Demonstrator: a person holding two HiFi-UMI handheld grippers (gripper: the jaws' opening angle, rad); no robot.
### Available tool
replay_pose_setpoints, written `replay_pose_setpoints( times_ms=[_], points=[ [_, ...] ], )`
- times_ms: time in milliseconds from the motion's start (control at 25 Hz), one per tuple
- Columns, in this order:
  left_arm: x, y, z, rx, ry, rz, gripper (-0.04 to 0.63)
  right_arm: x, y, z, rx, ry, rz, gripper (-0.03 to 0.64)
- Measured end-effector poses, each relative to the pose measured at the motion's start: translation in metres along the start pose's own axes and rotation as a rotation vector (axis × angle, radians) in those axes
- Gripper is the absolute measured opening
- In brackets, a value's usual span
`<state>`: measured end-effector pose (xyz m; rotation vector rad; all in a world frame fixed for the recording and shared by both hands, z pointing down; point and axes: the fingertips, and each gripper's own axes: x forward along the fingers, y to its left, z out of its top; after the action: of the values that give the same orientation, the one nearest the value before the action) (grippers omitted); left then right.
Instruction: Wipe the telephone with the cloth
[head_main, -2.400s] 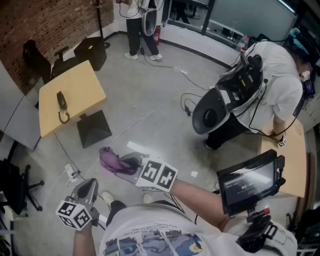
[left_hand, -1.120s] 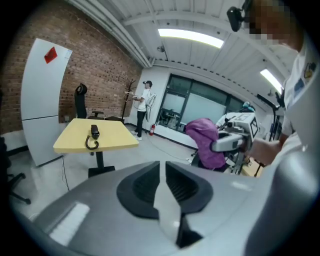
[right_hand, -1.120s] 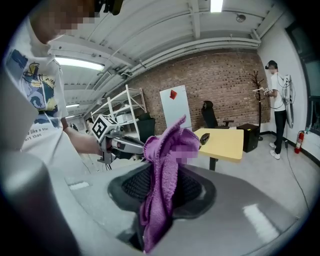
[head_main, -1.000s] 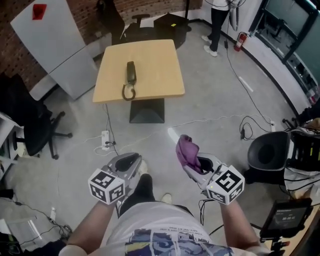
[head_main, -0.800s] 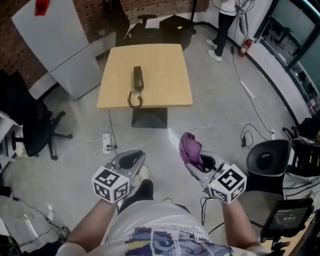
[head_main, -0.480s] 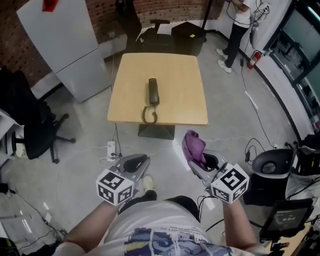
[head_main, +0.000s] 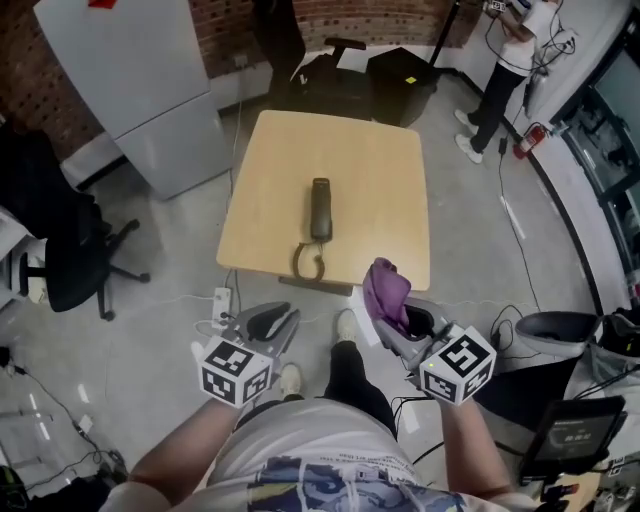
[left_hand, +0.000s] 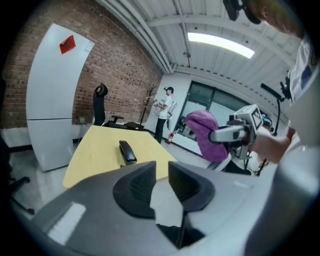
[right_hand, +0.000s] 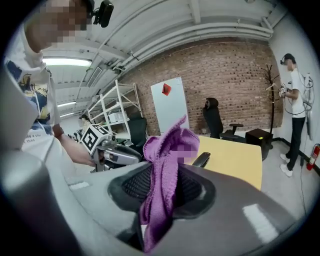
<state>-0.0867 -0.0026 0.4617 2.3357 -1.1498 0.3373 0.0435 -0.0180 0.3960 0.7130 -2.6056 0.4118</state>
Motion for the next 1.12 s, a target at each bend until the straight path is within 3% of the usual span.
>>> replay_pose_setpoints(
  times_ms=[400, 800, 1120],
  points=[
    [0.092, 0.051, 0.03, -0.035, 0.013, 0.226, 0.148, 0.044, -0.096, 0.025, -0.081, 0.052, 0.16, 0.112],
    [0.178, 0.12, 0.017, -0.062, 0.112, 0.434, 0.258, 0.062, -0.152, 0.021, -0.071, 0.111, 0.259, 0.112],
    [0.226, 0.156, -0.001, -0.101, 0.185, 0.507, 0.321, 0.069, -0.181, 0.012, -0.074, 0.16, 0.299, 0.113]
  ],
)
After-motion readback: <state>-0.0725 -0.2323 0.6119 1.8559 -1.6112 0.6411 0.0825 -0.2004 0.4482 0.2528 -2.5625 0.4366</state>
